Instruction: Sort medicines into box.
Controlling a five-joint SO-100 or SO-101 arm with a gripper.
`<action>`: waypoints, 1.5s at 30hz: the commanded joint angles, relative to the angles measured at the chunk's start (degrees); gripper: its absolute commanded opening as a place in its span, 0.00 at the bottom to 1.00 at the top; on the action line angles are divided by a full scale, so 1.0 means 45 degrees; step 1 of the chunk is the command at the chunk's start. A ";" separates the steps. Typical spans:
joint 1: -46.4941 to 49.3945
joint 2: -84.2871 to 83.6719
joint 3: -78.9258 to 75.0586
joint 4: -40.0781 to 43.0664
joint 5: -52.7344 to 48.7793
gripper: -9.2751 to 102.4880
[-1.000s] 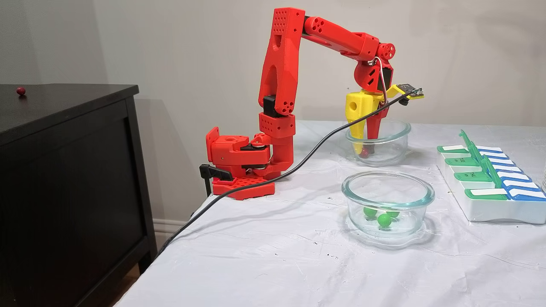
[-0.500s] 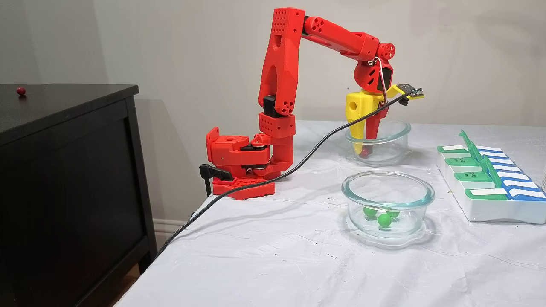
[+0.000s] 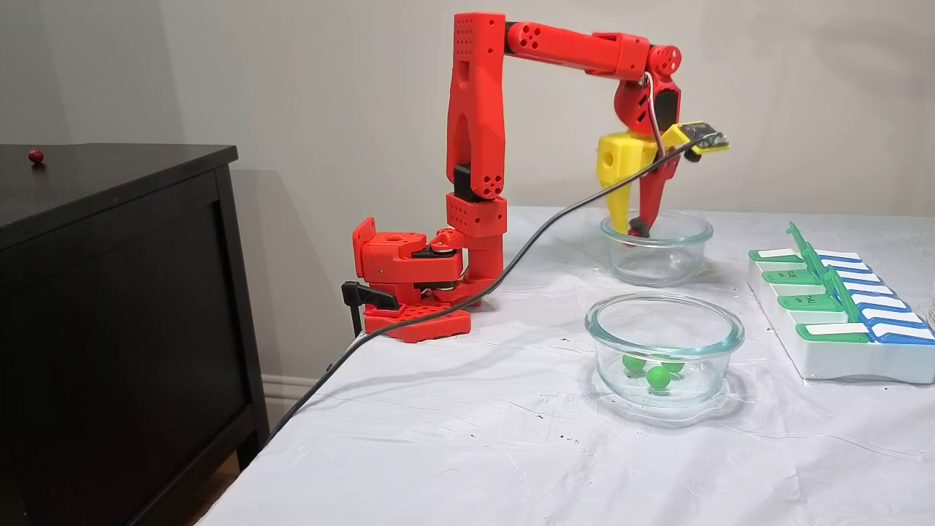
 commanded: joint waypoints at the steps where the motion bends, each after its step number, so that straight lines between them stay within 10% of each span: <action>1: 0.0879 0.1992 -0.2051 0.0000 0.0430 0.08; 21: 0.8477 -0.1641 -0.5762 -0.2246 -0.4863 0.08; 45: 0.9297 -0.4004 -0.8379 -0.2246 -0.7148 0.08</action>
